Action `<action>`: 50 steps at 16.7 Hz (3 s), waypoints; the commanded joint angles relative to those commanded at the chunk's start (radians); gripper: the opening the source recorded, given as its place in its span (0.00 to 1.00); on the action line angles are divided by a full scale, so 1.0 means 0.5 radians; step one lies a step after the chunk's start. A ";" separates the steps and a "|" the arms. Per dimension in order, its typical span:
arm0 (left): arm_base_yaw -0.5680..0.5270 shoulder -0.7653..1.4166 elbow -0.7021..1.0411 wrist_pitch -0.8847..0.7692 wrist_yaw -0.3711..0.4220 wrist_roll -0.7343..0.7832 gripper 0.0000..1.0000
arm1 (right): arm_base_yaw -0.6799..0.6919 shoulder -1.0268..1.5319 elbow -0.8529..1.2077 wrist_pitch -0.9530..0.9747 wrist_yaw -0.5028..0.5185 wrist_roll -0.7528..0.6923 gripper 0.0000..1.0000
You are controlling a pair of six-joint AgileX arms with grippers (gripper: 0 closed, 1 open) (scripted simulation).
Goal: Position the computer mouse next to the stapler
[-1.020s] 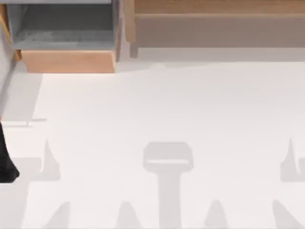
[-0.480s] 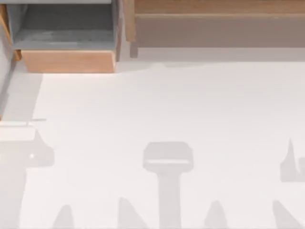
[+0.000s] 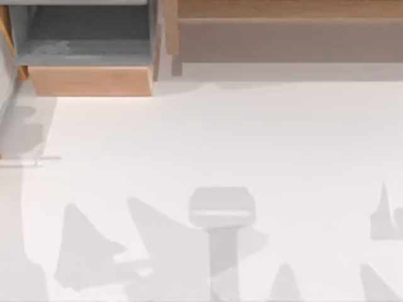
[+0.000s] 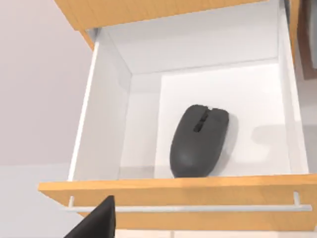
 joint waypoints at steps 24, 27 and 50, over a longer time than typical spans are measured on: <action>0.062 3.021 2.879 -1.594 0.049 0.567 1.00 | 0.000 0.000 0.000 0.000 0.000 0.000 1.00; 0.074 3.021 2.865 -1.585 0.049 0.568 1.00 | 0.000 0.000 0.000 0.000 0.000 0.000 1.00; 0.055 3.025 2.650 -1.361 0.049 0.561 0.77 | 0.000 0.000 0.000 0.000 0.000 0.000 1.00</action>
